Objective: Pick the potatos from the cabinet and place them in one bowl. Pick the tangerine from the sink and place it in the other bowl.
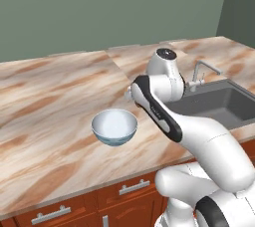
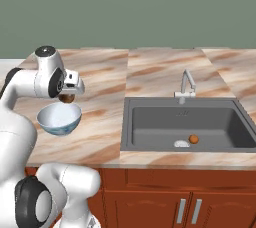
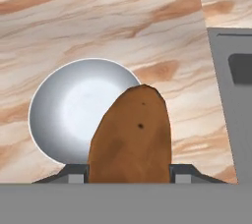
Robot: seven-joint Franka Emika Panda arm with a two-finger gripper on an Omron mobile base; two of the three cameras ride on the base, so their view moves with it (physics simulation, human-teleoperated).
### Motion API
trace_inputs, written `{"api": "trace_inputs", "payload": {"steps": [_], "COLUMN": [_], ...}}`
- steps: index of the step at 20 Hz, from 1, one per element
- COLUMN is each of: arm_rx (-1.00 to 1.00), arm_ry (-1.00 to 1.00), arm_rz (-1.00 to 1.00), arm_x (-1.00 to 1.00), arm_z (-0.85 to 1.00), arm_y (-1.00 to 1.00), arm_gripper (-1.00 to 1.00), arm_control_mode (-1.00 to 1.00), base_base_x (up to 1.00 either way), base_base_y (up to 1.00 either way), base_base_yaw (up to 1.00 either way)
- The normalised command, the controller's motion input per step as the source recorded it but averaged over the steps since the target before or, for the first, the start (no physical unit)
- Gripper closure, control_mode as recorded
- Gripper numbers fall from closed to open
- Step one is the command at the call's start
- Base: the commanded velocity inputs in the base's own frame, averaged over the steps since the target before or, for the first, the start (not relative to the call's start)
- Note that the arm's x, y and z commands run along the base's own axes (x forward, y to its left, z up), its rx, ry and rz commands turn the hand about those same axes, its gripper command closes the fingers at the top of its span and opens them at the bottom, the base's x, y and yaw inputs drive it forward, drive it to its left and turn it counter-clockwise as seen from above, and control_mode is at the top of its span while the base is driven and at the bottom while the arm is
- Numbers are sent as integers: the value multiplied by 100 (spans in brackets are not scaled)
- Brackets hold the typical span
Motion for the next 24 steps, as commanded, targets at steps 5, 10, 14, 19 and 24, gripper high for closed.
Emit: {"api": "trace_inputs", "payload": {"steps": [5,10,14,19,24], "arm_rx": [7,-1,-9,-11,-1], "arm_ry": [-9,7,18,3,-3], "arm_rz": [11,8,0,0,0], "arm_x": [36,5,7,0,0], "arm_z": [-17,-1,-1,-15,-39], "arm_y": [43,42,26,32,13], "arm_gripper": [100,100,100,100,100], "arm_control_mode": [-100,-100,-100,-100,-100], "base_base_x": [0,0,0,0,0], "base_base_y": [0,0,0,0,0], "base_base_yaw": [0,0,0,0,0]}}
